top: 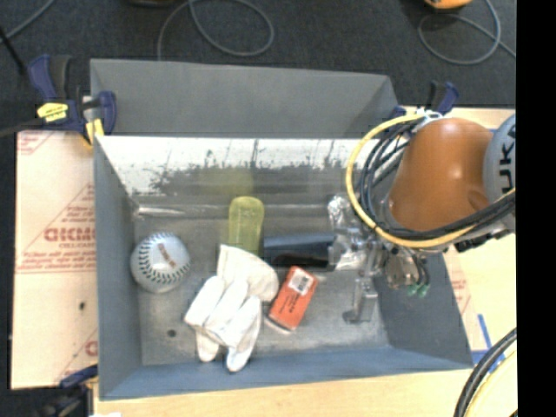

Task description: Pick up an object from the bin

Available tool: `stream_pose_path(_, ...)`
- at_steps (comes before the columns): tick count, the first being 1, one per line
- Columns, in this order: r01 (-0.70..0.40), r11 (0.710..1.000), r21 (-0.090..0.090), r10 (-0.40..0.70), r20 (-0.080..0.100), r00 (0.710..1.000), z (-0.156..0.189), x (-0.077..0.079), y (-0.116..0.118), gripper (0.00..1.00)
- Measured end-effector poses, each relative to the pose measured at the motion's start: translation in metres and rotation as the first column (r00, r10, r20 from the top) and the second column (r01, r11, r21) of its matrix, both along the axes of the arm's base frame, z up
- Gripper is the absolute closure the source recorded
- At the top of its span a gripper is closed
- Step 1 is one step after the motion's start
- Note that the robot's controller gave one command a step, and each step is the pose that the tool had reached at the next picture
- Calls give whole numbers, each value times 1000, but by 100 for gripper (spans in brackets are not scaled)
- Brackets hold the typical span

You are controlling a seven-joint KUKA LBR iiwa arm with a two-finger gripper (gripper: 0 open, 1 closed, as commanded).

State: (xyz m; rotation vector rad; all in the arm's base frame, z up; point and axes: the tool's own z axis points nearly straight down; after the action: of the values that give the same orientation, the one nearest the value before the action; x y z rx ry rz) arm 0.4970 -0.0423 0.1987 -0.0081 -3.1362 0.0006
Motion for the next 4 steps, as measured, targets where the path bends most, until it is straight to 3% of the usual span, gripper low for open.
stream_pose_path(1,-2,1000,-1,2,6,1000,4,1,0,0)
stream_pose_path(2,-14,1000,-2,14,16,1000,-54,48,-1,0)
stream_pose_path(3,-226,974,-1,226,6,974,-71,81,31,0)
stream_pose_path(4,-139,990,-2,139,21,990,-89,117,15,0)
